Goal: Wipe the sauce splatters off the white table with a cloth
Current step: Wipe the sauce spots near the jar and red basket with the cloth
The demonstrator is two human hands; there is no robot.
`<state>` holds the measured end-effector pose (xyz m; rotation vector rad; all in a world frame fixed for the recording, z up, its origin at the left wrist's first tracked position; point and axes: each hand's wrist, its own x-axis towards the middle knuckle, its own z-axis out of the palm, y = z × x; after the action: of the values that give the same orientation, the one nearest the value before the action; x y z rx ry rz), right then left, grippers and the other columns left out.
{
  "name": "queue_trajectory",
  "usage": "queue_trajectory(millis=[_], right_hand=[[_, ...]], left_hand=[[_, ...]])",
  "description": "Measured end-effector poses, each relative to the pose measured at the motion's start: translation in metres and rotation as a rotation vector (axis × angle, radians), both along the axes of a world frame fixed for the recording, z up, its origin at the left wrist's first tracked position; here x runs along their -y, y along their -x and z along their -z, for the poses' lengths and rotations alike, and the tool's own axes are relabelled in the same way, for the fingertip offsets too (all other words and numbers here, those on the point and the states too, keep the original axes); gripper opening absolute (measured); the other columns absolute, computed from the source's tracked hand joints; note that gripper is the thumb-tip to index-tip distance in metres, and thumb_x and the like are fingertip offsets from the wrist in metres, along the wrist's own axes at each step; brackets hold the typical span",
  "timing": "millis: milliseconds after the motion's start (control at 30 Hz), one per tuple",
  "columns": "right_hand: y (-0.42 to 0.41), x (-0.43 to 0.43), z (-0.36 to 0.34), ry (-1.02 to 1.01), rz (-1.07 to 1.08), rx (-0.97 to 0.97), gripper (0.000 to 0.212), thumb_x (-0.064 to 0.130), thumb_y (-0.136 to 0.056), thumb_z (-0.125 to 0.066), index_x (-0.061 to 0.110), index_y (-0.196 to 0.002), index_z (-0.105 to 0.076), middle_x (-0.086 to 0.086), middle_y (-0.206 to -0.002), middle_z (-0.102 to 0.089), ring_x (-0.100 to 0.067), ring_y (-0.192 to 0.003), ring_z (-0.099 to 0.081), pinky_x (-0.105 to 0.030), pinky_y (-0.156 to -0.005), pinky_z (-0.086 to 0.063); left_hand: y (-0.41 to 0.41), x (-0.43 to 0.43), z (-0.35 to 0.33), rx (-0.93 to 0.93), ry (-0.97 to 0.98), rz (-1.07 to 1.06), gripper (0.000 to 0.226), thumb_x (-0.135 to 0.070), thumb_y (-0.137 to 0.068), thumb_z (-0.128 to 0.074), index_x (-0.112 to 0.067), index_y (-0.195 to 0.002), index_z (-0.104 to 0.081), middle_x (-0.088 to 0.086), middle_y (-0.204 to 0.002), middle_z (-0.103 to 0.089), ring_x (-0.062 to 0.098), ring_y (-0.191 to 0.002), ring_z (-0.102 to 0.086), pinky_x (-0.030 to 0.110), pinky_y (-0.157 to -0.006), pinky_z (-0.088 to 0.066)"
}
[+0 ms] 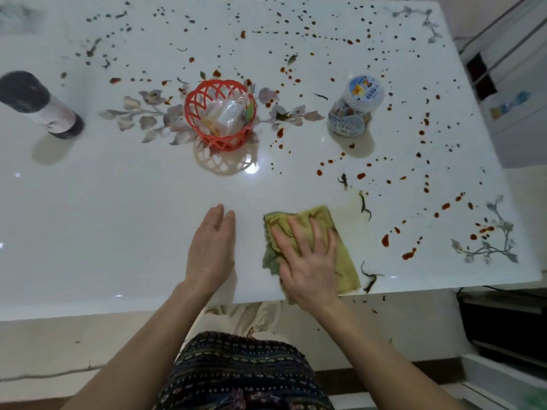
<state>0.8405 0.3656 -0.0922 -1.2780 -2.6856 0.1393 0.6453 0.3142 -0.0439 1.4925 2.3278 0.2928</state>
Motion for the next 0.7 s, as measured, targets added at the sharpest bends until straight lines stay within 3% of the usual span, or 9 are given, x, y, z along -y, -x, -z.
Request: queue_trajectory(millis=[133, 200, 300, 467, 600, 700], right_hand=[[0.023, -0.027, 0.003, -0.007, -0.123, 0.022, 0.057, 0.039, -0.091, -0.046, 0.035, -0.148, -0.044, 0.0, -0.158, -0.037, -0.04, -0.143, -0.031, -0.067, -0.113, -0.019], [0.032, -0.056, 0.004, 0.022, -0.099, 0.056, 0.056, 0.039, -0.093, -0.042, 0.036, -0.149, -0.042, 0.001, -0.159, -0.034, -0.038, -0.145, -0.027, -0.067, -0.114, -0.018], [0.028, -0.092, 0.003, 0.079, 0.091, 0.06, 0.056, 0.041, -0.095, -0.035, 0.037, -0.151, -0.036, 0.0, -0.161, -0.03, -0.036, -0.146, -0.023, -0.067, -0.115, -0.016], [0.01, -0.079, -0.001, 0.04, 0.347, 0.015, 0.055, 0.04, -0.094, -0.037, 0.034, -0.149, -0.042, -0.001, -0.157, -0.037, -0.039, -0.14, -0.033, -0.064, -0.112, -0.022], [0.035, -0.035, -0.002, 0.015, 0.172, -0.014, 0.058, 0.033, -0.089, -0.052, 0.034, -0.147, -0.045, -0.003, -0.155, -0.04, -0.041, -0.137, -0.034, -0.066, -0.109, -0.026], [0.067, -0.027, -0.002, -0.004, 0.001, -0.033, 0.055, 0.03, -0.085, -0.063, 0.036, -0.139, -0.054, 0.0, -0.148, -0.049, -0.04, -0.129, -0.042, -0.061, -0.101, -0.033]], left_hand=[[0.0, 0.001, -0.004, 0.128, -0.02, -0.089, 0.051, -0.008, -0.093, -0.041, -0.013, -0.142, -0.027, 0.008, -0.153, -0.022, 0.025, -0.139, -0.023, 0.035, -0.112, -0.025], [0.002, 0.003, -0.005, 0.093, -0.028, -0.056, 0.051, -0.006, -0.093, -0.04, -0.013, -0.142, -0.026, 0.009, -0.153, -0.02, 0.024, -0.14, -0.021, 0.034, -0.112, -0.023], [0.008, 0.006, -0.001, 0.068, -0.021, -0.008, 0.051, -0.009, -0.093, -0.035, -0.014, -0.143, -0.025, 0.008, -0.154, -0.018, 0.021, -0.141, -0.019, 0.033, -0.112, -0.024], [0.01, 0.005, -0.001, 0.165, -0.036, -0.088, 0.046, -0.031, -0.099, -0.03, -0.025, -0.144, -0.024, -0.008, -0.152, -0.023, 0.009, -0.138, -0.021, 0.031, -0.113, -0.023], [0.012, 0.005, -0.001, 0.072, -0.102, -0.006, 0.054, -0.001, -0.089, -0.042, -0.012, -0.141, -0.033, 0.012, -0.149, -0.031, 0.027, -0.135, -0.031, 0.035, -0.108, -0.032], [0.016, -0.001, -0.005, 0.097, -0.104, -0.043, 0.06, 0.006, -0.083, -0.041, -0.01, -0.14, -0.034, 0.011, -0.142, -0.041, 0.027, -0.127, -0.041, 0.034, -0.1, -0.038]])
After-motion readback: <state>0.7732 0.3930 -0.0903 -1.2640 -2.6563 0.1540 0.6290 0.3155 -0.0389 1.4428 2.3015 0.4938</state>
